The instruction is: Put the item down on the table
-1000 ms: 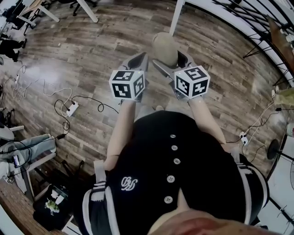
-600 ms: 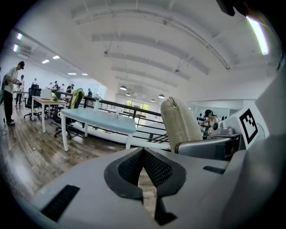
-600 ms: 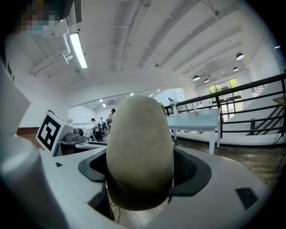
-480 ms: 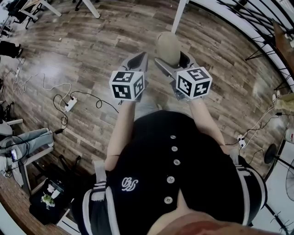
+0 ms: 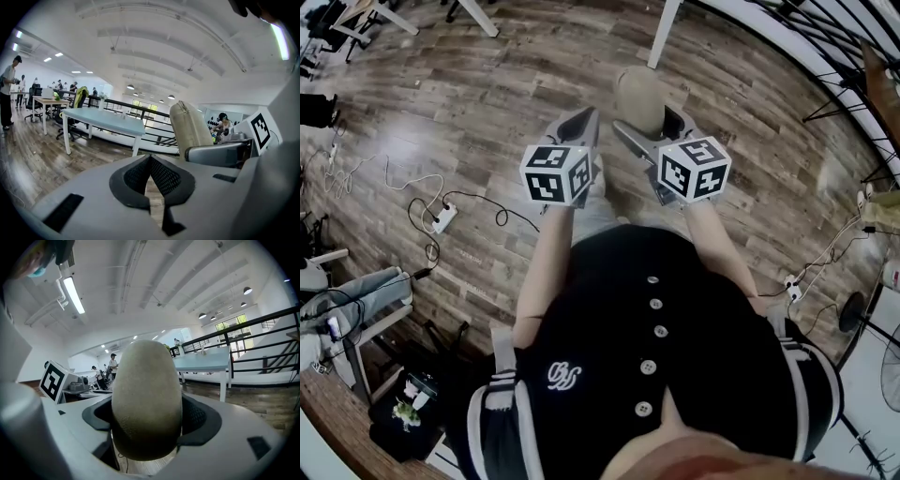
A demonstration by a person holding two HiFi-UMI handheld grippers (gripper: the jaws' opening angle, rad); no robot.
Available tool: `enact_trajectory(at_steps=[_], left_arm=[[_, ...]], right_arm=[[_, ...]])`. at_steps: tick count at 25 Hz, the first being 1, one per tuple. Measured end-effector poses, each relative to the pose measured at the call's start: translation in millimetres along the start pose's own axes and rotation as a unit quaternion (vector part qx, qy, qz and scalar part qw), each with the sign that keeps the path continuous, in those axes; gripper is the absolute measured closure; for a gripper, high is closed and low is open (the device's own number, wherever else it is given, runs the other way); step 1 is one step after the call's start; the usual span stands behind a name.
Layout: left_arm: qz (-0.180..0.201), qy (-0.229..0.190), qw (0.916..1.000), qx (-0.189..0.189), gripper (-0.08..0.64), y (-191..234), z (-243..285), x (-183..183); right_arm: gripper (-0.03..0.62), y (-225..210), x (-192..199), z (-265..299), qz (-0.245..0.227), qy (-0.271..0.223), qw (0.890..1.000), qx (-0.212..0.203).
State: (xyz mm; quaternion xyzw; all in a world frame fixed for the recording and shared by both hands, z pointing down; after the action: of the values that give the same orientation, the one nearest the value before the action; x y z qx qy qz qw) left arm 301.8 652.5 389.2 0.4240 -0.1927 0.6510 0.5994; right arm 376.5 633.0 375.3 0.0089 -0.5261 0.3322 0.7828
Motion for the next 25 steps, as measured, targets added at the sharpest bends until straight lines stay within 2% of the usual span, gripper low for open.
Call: enact_trajectory(at_steps=[6, 20, 25], left_arm=[[0.005, 0.008, 0.9999, 0.011, 0.554, 35.4, 33.0, -30.0], [0.048, 0.007, 0.9979, 0.043, 0.554, 133.8, 106.6, -143.5], [0.041, 0.002, 0.9980, 0.047, 0.554, 164.4, 118.1, -161.7]], right_arm=[[0.193, -26.9, -30.6, 43.7, 0.003, -0.001, 1.000, 0.011], [0.193, -86.5, -136.9, 149.5, -0.007, -0.023, 0.999, 0.043], [0.193, -94.0, -153.0, 185.1, -0.003, -0.018, 0.999, 0.045]])
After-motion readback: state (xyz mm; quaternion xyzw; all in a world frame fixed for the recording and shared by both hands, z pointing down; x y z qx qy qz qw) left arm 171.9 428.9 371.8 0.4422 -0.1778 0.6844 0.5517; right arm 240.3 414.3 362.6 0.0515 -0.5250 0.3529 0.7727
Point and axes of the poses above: the fingertips, and each gripper's own axes: z forward along the fingers, y to its left, x out of its underside, the point moved 1 cm from there along -z, backward along the fingers, and after that the axes turned 12 degrees about y, right-handed, at the moved point
